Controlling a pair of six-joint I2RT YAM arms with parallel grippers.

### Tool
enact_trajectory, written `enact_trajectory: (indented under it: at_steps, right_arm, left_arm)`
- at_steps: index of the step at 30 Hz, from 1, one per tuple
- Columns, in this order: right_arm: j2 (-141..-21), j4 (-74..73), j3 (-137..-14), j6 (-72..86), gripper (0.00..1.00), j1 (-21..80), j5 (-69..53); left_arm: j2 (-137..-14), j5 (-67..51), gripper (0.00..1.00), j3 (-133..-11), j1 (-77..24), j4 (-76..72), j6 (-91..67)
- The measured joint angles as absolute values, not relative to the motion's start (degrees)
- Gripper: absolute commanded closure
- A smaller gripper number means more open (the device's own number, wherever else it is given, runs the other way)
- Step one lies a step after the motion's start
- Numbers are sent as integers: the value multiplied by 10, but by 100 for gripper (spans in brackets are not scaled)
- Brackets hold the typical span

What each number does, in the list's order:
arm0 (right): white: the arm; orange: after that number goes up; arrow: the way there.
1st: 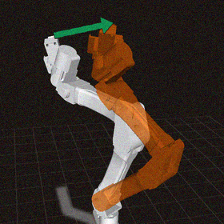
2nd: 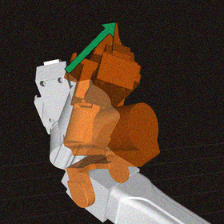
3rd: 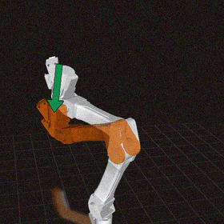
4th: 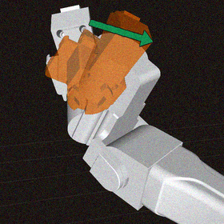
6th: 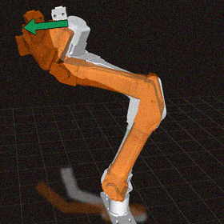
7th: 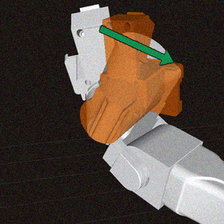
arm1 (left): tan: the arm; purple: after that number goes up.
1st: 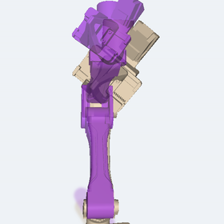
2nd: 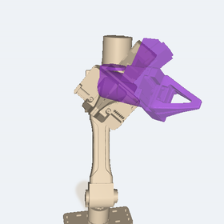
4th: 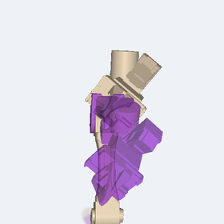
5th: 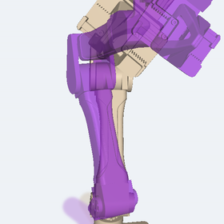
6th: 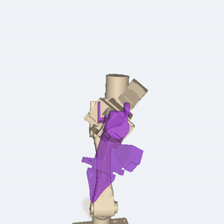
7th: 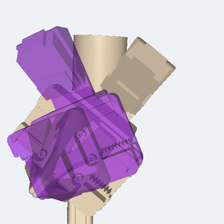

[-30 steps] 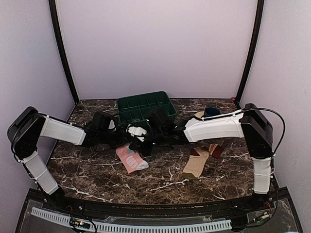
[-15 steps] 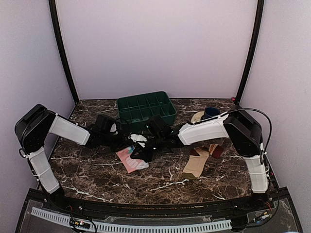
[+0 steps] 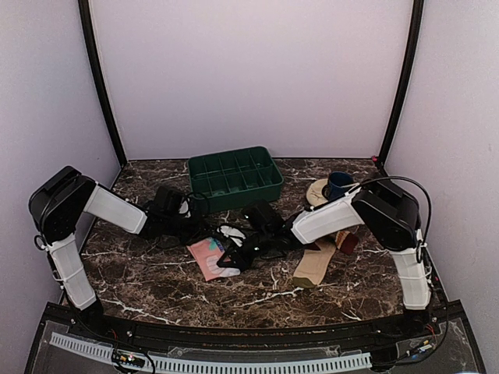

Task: Roll the socks
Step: Adjust the sock at the center of the board.

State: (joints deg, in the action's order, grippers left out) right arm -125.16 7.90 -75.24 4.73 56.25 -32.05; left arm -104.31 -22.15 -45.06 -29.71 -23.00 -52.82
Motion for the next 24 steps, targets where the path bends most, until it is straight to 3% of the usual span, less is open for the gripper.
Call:
enact_trajectory:
  at_steps: [10, 24]
  right_arm:
    - [-1237, 154, -692, 118, 100, 563, -337]
    - [-1200, 133, -657, 155, 100, 582, -305]
  left_arm:
    - [-1050, -233, 92, -449, -297, -237, -524]
    - [-1060, -264, 96, -435, -297, -258, -507]
